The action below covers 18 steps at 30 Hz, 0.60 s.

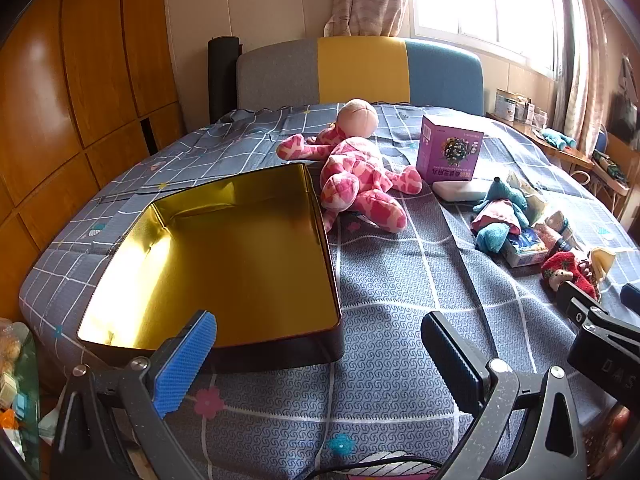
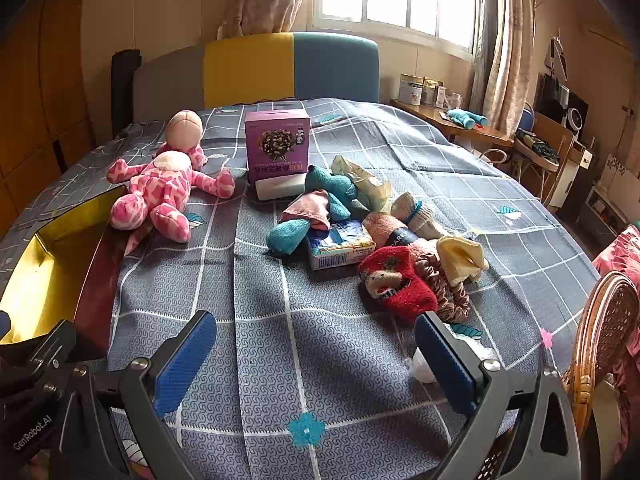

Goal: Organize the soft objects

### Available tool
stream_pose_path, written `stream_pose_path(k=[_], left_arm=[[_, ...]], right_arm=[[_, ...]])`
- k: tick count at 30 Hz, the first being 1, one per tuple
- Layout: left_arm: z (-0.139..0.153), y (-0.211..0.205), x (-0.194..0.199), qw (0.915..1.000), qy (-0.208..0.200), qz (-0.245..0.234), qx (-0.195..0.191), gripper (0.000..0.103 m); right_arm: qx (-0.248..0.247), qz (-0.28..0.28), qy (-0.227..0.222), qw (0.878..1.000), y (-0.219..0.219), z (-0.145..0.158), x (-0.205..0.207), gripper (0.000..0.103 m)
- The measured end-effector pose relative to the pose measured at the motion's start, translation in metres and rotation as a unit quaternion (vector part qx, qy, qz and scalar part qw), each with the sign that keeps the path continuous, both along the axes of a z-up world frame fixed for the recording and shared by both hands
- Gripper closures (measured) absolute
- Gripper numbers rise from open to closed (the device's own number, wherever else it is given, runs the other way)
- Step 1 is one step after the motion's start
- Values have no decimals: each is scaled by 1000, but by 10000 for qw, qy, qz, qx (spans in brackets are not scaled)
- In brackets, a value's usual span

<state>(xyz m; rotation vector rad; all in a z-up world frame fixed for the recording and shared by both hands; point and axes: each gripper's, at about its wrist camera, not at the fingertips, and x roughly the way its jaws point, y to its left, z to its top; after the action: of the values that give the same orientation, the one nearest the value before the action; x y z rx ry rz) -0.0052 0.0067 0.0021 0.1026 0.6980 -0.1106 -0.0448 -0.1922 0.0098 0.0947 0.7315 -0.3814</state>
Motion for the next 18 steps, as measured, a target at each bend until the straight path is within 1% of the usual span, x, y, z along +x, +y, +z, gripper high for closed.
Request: stream_pose_path(k=[8,10,13,14,16,18], left_arm=[[-1,-4,1,10000,47,-61,49,0],[0,-7,1,9999,36,-148,54,0],[5,-15,2,9987,30,-517,0,0],[8,-19,5,9974,80,-718,-45,0],[11,-29,12,9937,183,-1102,-122,0],[15,-43,23,9873,349,-1532,-228,0]], right_arm=[[33,19,47,10000,-3,-2,2,1],[51,90,70,9999,-7,-1,4,1],[340,258,112,9990,-25,4,4,3],[485,350,142,9981,-34,6,2,3],[888,456,228,9947,-58,9,-2,3],[1253,408,306,9908,-86,12,-10,3]])
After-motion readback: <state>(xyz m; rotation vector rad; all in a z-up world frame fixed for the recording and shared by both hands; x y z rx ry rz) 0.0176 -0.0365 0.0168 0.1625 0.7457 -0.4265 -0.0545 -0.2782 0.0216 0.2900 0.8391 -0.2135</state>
